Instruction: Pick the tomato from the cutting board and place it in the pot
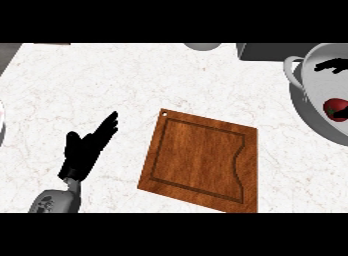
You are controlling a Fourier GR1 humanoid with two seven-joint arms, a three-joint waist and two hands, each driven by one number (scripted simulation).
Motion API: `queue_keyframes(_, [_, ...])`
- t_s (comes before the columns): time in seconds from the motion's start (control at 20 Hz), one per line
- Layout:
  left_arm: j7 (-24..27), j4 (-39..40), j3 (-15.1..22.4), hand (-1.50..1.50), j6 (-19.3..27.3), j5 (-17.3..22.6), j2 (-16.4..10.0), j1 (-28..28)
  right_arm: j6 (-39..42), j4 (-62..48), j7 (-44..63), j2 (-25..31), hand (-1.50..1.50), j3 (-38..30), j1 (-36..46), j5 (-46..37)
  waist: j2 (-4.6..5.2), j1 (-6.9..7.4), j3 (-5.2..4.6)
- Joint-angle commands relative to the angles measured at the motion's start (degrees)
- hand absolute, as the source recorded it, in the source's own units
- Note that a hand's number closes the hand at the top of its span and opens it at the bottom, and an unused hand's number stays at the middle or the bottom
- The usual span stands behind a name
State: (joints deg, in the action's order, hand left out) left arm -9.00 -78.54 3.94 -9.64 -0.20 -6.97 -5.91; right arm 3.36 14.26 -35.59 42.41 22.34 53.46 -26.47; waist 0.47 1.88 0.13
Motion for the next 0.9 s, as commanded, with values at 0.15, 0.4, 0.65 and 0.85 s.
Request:
queue_keyframes(0.15, [-1.93,-1.12,-1.41,0.00,-0.08,1.35,-0.37,-0.76,8.98,-0.37,-4.15,-2.99,-1.50,-15.00,3.73,15.97,-0.42,-1.09,-0.02])
queue_keyframes(0.4, [0.72,0.65,-1.73,0.00,-0.03,0.60,-0.72,-0.27,12.46,-5.09,-2.27,3.87,-1.50,-25.55,5.64,25.53,0.16,-0.80,0.00])
queue_keyframes(0.65, [-2.99,-2.69,0.37,0.00,1.24,-0.52,0.79,-0.31,17.24,-8.39,-4.69,10.76,-1.50,-31.25,2.65,30.47,0.36,-0.28,0.15])
queue_keyframes(0.85, [1.57,0.16,-0.45,0.00,-1.71,0.50,-0.61,1.64,23.04,-9.26,-5.66,15.02,-1.50,-33.76,1.46,32.65,0.65,0.18,0.13])
